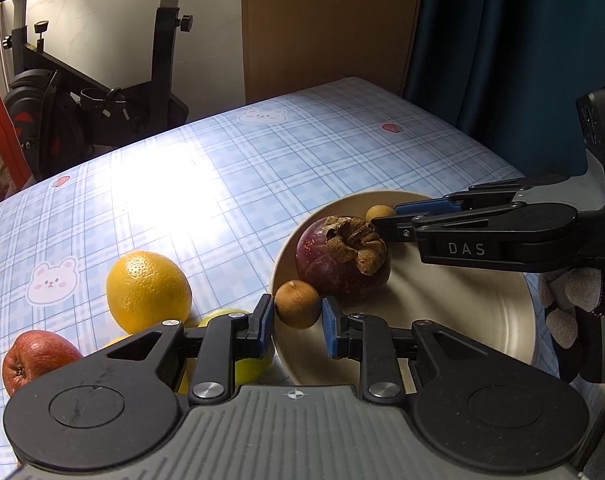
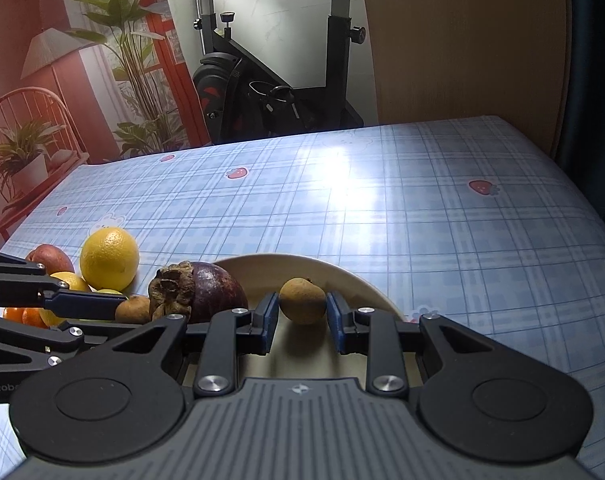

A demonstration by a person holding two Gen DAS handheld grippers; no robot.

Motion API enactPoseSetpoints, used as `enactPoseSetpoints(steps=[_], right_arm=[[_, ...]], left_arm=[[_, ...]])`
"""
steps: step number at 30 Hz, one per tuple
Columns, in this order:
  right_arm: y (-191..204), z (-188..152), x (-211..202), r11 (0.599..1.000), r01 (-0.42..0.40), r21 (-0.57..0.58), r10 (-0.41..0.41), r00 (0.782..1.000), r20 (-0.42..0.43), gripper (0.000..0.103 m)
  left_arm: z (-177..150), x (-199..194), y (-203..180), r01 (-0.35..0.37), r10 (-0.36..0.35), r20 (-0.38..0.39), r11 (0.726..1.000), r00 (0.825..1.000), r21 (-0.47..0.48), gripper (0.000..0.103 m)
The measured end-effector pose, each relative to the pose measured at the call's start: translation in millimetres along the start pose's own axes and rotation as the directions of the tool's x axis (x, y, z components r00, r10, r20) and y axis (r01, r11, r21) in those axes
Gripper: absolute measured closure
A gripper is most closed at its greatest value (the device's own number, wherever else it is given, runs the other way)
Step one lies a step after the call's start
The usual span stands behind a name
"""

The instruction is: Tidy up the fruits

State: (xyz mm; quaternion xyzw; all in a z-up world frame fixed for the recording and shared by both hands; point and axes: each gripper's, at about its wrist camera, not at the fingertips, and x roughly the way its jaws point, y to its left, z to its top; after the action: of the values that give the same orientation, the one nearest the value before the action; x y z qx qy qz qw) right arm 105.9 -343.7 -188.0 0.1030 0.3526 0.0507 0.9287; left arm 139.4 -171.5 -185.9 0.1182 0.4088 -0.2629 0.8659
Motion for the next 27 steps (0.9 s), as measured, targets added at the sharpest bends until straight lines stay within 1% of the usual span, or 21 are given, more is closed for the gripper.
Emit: enactPoseSetpoints(steps=[4,7,11,15,17,19,20,21,23,27], right_arm=[[4.2,2.6,-3.5,0.999,0.022,-0.023,-0.022,1.0,-0.001,0.072],[0.8,2.1,-14.9,0.999,0.04,0.016,-0.04,0.999,0.016,0.068],[-1.1,-2.9,-33.7,0.997,0.058,0.056,-0.06,0.998,0.033,0.063],[8.6,-9.8,-56.5,0.993,0.091,0.076,-0.096,0.994,0.057,0.059],[15.3,-13.1,-66.8,0.988,0.117,0.103,-0.124,0.99,0.062,0.059],[23.1,-17.2,-77.3,0.984,0.119,0.132,-0.129,0.989,0.067,0.059],[27.6,-18.5,-82.2,0.983,0.118,0.139,-0.129,0.989,0.072,0.059],[32.7,-19.4,-86.6,0.984,0.114,0.139,-0.125,0.989,0.074,0.059],[42.9,-19.3,-94.4,0.987,0.103,0.12,-0.112,0.991,0.074,0.058],[66.1,-15.5,-110.2,0.994,0.075,0.084,-0.083,0.992,0.094,0.058]], left_arm=[[-0.4,-3.2,0.2,0.004,-0.004,0.001,1.0,1.0,-0.009,0.074],[-0.8,-12.4,2.8,0.001,0.0,0.023,1.0,1.0,-0.022,0.074],[-3.3,-31.8,10.9,-0.007,0.011,0.056,0.997,0.998,-0.071,0.074],[-11.4,-57.2,23.9,-0.049,0.061,0.076,0.988,0.995,-0.148,0.074],[-17.6,-71.4,32.0,-0.065,0.081,0.083,0.98,0.993,-0.186,0.074],[-24.2,-86.4,37.8,-0.091,0.113,0.096,0.974,0.989,-0.206,0.074],[-27.6,-94.2,40.6,-0.104,0.128,0.104,0.972,0.986,-0.213,0.072],[-30.0,-103.9,42.2,-0.116,0.144,0.116,0.968,0.983,-0.222,0.068],[-37.1,-122.3,45.8,-0.131,0.168,0.143,0.963,0.975,-0.236,0.064],[-49.1,-153.1,52.8,-0.148,0.202,0.178,0.95,0.963,-0.275,0.064]])
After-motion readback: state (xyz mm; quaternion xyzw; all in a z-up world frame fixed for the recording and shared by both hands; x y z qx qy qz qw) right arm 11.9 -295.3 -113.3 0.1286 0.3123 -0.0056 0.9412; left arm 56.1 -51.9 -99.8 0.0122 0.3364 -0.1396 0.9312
